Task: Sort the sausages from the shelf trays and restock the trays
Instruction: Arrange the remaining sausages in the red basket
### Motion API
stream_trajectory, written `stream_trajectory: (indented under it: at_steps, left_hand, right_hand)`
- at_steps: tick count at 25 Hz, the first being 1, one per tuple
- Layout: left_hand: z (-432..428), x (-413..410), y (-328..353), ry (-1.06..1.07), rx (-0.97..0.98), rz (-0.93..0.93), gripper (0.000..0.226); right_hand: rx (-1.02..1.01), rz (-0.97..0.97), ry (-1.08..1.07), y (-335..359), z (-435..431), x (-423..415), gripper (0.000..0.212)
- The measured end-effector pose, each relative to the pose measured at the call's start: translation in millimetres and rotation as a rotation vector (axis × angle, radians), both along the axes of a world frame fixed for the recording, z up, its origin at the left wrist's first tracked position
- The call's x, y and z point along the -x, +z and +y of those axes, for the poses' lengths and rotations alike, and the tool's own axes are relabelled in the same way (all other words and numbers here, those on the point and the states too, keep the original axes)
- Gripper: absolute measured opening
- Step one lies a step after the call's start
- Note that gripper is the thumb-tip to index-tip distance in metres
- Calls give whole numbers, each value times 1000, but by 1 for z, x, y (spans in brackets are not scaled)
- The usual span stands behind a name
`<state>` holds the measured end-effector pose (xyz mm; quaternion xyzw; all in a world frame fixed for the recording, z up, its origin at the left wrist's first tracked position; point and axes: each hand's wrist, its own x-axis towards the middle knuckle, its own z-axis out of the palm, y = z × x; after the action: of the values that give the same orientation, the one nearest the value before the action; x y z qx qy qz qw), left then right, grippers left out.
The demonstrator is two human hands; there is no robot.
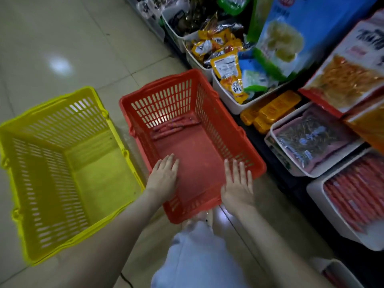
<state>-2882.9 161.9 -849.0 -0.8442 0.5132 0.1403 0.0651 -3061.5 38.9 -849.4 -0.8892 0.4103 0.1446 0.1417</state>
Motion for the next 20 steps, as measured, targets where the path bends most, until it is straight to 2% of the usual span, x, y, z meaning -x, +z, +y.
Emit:
stream_trajectory:
  at_steps: [3,4,8,10,12,15,18,20]
  left_hand:
    - [-35,-13,-20,111,38,5,63]
    - [-50,-22,-30,150,24,6,65]
    - [-109,-80,-89,258,-85,-33,69]
    - [-129,-111,-123,257,-169,-48,71]
    - [-137,-134,-158,284,-242,-33,80]
    - [-138,-141,-178,257,-276,39,97]
    - [-139,-133,-175,122,-264,14,94]
    - [-138,-129,-175,39,-259,-14,94]
  right_hand:
    - [-156,260,45,5,-21,-5,78]
    - [-157,282,67,4,-30,-14,82]
    - [53,9,239,-50,-67,-78,104]
    - [85,-70,276,-92,-85,-120,116]
    - [89,-57,318,-134,-101,-156,113]
    - [11,77,454,-172,-114,-193,91]
    - [-37,86,448,-186,-114,-210,88]
    - [43,46,459,-182,-112,-218,78]
